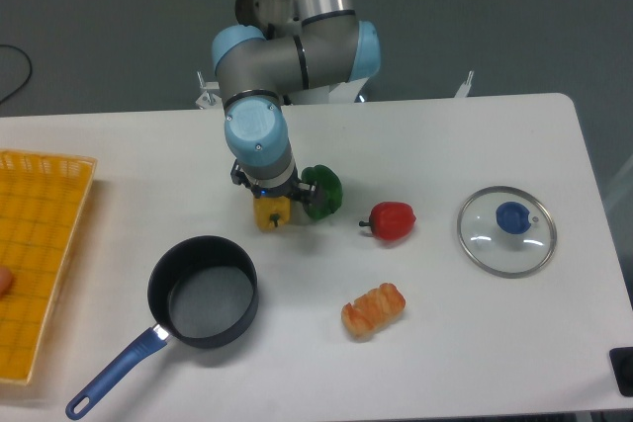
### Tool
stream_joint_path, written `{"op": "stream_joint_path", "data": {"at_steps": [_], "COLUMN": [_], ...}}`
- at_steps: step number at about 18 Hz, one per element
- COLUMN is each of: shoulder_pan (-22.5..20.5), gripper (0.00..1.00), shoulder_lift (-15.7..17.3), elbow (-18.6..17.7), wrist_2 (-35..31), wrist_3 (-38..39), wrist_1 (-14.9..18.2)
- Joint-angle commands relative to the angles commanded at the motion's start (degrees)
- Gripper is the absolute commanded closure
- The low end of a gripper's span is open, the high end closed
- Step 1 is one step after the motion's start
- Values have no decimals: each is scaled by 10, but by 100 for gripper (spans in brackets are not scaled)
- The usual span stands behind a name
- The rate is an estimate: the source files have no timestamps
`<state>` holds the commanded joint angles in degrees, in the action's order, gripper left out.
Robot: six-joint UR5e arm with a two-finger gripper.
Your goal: Pick up the yellow pepper
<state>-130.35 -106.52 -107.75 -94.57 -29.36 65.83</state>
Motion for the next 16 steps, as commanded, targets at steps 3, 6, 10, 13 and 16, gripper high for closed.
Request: {"op": "stream_joint_path", "data": {"at_steps": [3, 6, 10, 13, 16], "shoulder_pan": [4, 13, 14, 14, 14], "gripper": [0, 0, 0, 0, 0], "shoulder_lift": [-6, -13, -20, -25, -32], "elbow": [0, 0, -1, -4, -4], "wrist_2": [0, -1, -7, -17, -18], "wrist_3": [11, 15, 21, 22, 22], "wrist_1": [-1, -1, -1, -1, -1]}}
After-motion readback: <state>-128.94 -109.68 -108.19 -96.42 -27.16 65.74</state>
